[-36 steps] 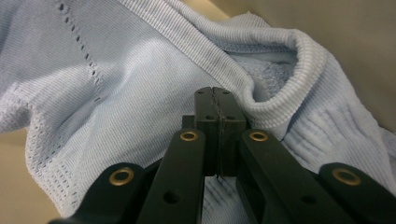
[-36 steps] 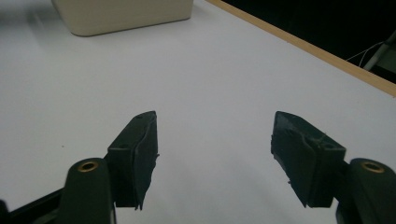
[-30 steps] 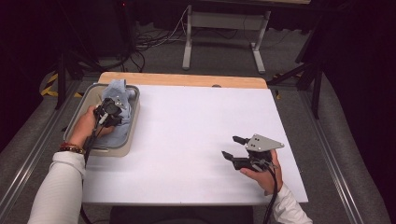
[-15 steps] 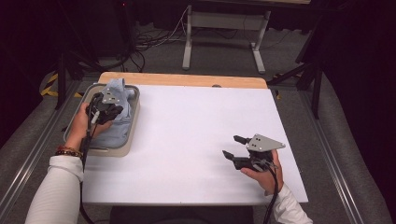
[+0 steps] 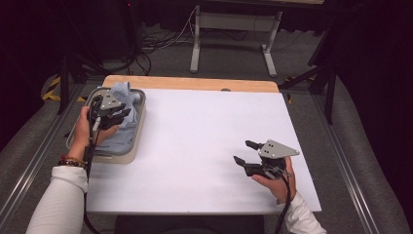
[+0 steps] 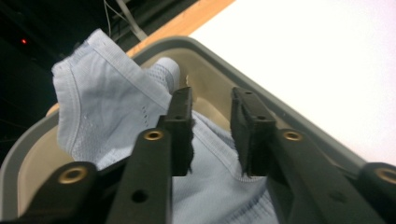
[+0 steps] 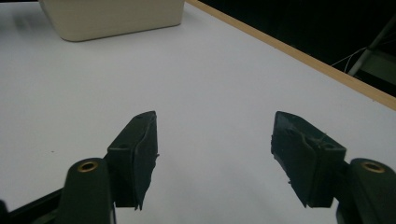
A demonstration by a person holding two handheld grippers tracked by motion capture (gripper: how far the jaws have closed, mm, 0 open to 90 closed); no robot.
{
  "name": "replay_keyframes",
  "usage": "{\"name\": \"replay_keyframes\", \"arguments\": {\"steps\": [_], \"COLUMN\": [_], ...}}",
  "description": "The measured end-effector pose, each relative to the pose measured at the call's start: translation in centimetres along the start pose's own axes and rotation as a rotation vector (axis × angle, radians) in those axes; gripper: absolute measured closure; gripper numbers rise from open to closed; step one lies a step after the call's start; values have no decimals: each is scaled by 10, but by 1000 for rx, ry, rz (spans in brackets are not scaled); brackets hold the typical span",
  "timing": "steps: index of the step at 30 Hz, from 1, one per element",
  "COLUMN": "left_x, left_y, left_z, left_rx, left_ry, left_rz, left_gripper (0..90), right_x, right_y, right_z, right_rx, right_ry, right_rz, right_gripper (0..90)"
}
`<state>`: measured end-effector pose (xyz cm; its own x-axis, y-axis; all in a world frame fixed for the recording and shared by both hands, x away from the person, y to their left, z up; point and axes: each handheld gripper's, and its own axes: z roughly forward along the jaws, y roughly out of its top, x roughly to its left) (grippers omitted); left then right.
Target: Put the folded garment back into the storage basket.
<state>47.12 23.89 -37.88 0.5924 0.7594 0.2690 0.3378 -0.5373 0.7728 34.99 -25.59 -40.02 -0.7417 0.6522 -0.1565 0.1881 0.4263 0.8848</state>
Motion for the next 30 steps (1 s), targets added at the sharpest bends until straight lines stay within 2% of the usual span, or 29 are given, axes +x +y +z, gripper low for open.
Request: {"name": "replay_keyframes", "arguments": {"steps": [6, 9, 23, 30], "left_x": [-4, -7, -13, -14], "left_y": [0, 0, 0, -2], "left_z": [-5, -6, -9, -12], "left_rx": [-55, -62, -109, -155], "left_ry": [-6, 3, 1, -11], "left_rz": [-12, -3, -21, -58], "left_gripper": [603, 559, 324, 216], "right_x": [0, 0, 0, -2], "right_y": [0, 0, -1, -1], "right_z": [0, 1, 0, 0], "right_rx": [-1, -2, -6, -11], "right_ry": [-8, -10, -34, -56], "right_rz": [0, 1, 4, 7], "right_gripper": [316, 315, 274, 240]}}
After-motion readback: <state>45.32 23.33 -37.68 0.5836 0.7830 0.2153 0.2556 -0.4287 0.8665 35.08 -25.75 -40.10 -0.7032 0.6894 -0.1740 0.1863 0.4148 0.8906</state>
